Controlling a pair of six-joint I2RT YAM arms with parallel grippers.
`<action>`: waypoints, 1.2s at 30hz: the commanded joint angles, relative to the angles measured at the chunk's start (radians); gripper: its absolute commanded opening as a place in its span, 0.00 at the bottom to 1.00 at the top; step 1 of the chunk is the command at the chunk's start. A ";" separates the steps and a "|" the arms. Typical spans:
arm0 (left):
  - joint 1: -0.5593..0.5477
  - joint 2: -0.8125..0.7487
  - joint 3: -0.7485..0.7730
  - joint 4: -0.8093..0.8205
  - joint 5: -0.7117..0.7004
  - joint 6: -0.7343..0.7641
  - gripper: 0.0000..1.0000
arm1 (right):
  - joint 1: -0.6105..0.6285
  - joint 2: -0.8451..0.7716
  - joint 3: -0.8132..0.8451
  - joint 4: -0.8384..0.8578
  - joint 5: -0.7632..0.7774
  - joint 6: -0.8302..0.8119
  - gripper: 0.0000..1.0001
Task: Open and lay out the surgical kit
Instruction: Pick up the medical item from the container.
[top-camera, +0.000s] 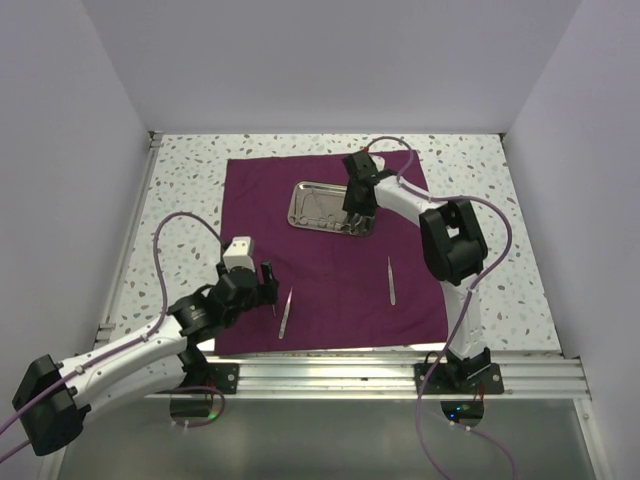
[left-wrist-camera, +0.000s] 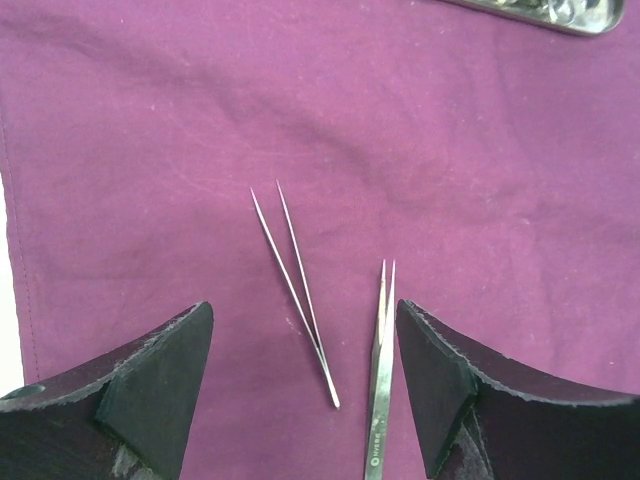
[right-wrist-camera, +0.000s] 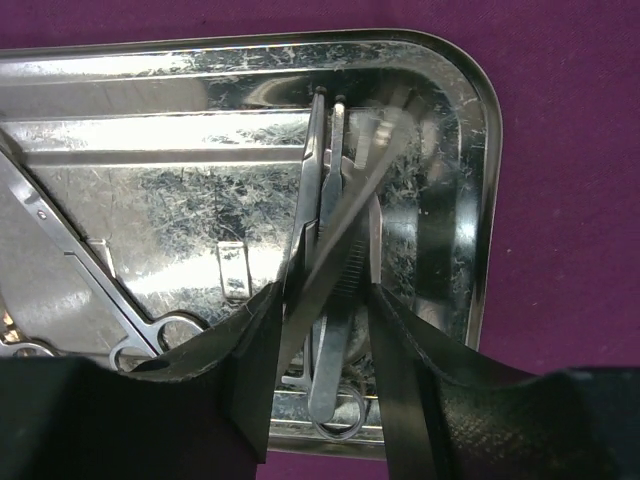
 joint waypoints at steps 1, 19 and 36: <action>-0.005 0.017 -0.010 0.060 -0.005 0.019 0.77 | -0.005 -0.015 -0.006 0.017 0.015 0.012 0.42; -0.005 0.039 -0.016 0.073 -0.008 0.022 0.75 | -0.007 0.000 0.074 -0.040 0.026 -0.014 0.03; -0.005 0.054 -0.010 0.067 -0.025 0.016 0.74 | 0.074 -0.303 -0.222 0.136 -0.225 0.052 0.00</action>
